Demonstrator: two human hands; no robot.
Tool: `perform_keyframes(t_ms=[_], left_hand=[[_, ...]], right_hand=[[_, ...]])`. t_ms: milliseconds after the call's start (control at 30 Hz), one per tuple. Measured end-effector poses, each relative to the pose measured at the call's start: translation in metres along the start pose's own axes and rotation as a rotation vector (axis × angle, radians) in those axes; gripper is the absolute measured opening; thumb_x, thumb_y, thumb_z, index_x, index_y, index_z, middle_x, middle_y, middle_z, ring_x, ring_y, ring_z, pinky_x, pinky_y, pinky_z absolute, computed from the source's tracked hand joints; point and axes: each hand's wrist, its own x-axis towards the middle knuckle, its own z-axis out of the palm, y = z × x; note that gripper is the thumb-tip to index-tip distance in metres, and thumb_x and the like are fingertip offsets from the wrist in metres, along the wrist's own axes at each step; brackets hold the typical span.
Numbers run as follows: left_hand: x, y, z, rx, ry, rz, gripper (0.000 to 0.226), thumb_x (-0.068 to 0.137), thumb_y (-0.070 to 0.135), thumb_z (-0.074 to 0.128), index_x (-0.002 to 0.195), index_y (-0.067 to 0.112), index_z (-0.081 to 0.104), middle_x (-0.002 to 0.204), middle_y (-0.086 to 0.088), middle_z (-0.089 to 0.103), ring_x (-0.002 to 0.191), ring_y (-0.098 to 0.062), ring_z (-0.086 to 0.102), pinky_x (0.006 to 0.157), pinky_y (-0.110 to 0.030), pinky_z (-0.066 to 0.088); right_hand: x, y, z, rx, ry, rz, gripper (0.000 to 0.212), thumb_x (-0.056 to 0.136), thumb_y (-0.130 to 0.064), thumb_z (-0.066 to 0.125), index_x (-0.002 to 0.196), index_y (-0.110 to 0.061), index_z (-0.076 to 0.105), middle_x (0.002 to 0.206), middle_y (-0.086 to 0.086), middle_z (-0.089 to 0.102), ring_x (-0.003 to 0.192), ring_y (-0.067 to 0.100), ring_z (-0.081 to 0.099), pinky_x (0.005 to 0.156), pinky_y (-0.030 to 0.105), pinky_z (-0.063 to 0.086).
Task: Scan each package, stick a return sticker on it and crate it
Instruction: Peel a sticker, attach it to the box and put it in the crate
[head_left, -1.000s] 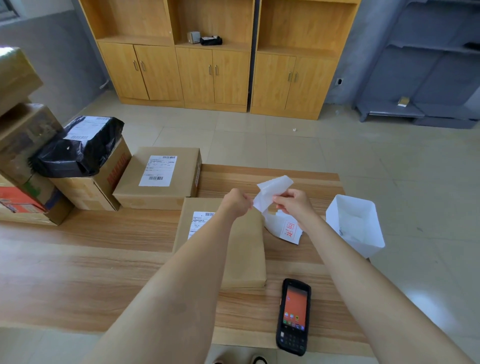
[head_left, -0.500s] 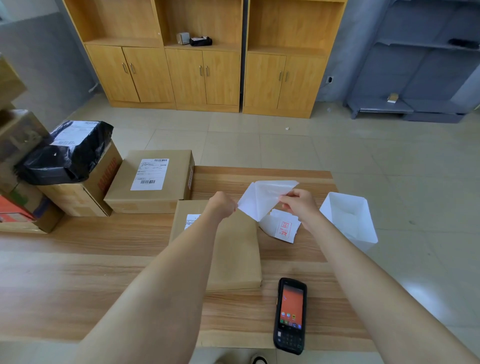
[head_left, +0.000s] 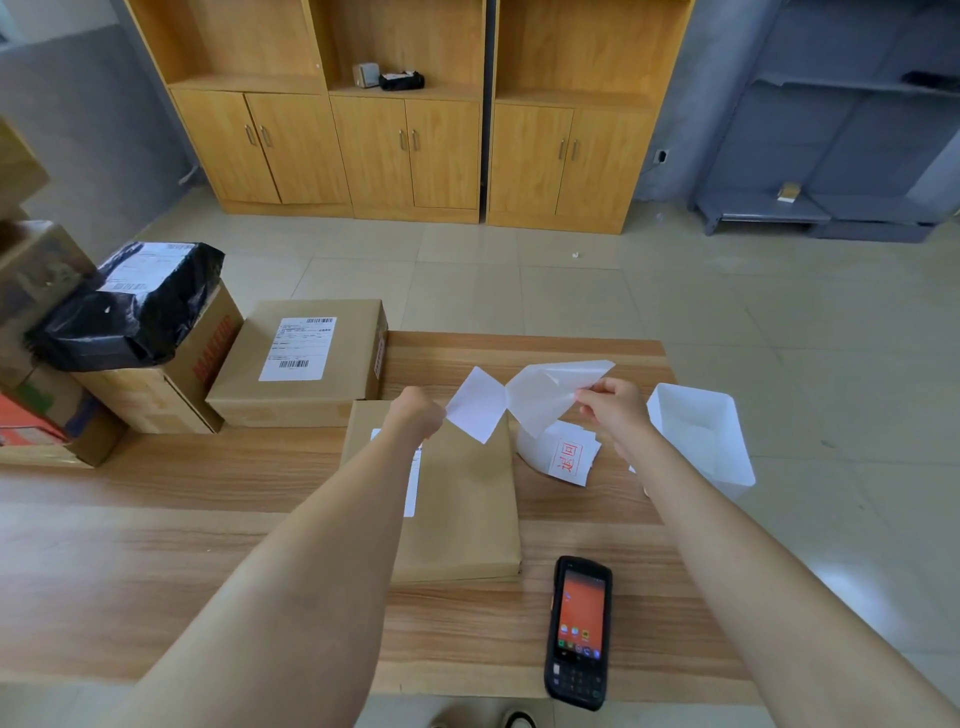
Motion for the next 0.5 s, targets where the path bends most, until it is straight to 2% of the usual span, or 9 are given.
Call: perform_keyframes(t_ms=[200,267,367,433,500], left_hand=[[0.004,-0.003,0.003,0.008,0.046,-0.041,0.010,0.090,0.006,0.045,0.082,0.004,0.051,0.100,-0.011,0.064,0.079,-0.026,0.055,0.070,-0.030,0.046],[0.003,-0.003,0.006,0.005,0.049,-0.054,0.009,0.090,0.007,0.045,0.088,0.003,0.052,0.104,-0.011,0.065,0.082,-0.026,0.058,0.071,-0.030,0.046],[0.003,0.001,0.011,0.011,0.045,-0.046,0.026,0.092,0.011,0.043,0.112,0.000,0.056,0.109,-0.010,0.065,0.091,-0.027,0.061,0.071,-0.029,0.046],[0.003,0.005,0.016,0.026,0.030,-0.028,0.031,0.090,0.010,0.042,0.115,0.001,0.057,0.104,-0.010,0.063,0.083,-0.026,0.055,0.063,-0.027,0.041],[0.002,0.012,0.024,-0.002,0.019,0.017,0.029,0.089,0.009,0.043,0.113,0.001,0.056,0.101,-0.012,0.060,0.080,-0.025,0.050,0.060,-0.026,0.038]], right_hand=[[0.002,0.002,-0.009,0.014,0.050,0.018,0.007,0.087,-0.008,0.061,0.081,-0.012,0.060,0.069,0.000,0.058,0.067,0.013,0.055,0.074,0.030,0.047],[0.003,0.003,-0.014,0.028,0.075,0.036,0.002,0.087,-0.008,0.060,0.087,-0.011,0.060,0.070,-0.001,0.058,0.071,0.015,0.056,0.077,0.032,0.048],[0.007,0.007,-0.022,0.051,0.131,0.058,0.008,0.086,-0.005,0.056,0.084,-0.012,0.060,0.070,-0.002,0.059,0.073,0.015,0.059,0.087,0.036,0.050],[0.011,0.010,-0.029,0.067,0.156,0.067,0.008,0.086,-0.006,0.057,0.085,-0.012,0.061,0.070,-0.002,0.060,0.076,0.016,0.060,0.091,0.036,0.051],[0.013,0.013,-0.037,0.077,0.173,0.077,0.007,0.086,-0.007,0.057,0.086,-0.013,0.061,0.071,-0.001,0.060,0.076,0.017,0.061,0.093,0.036,0.051]])
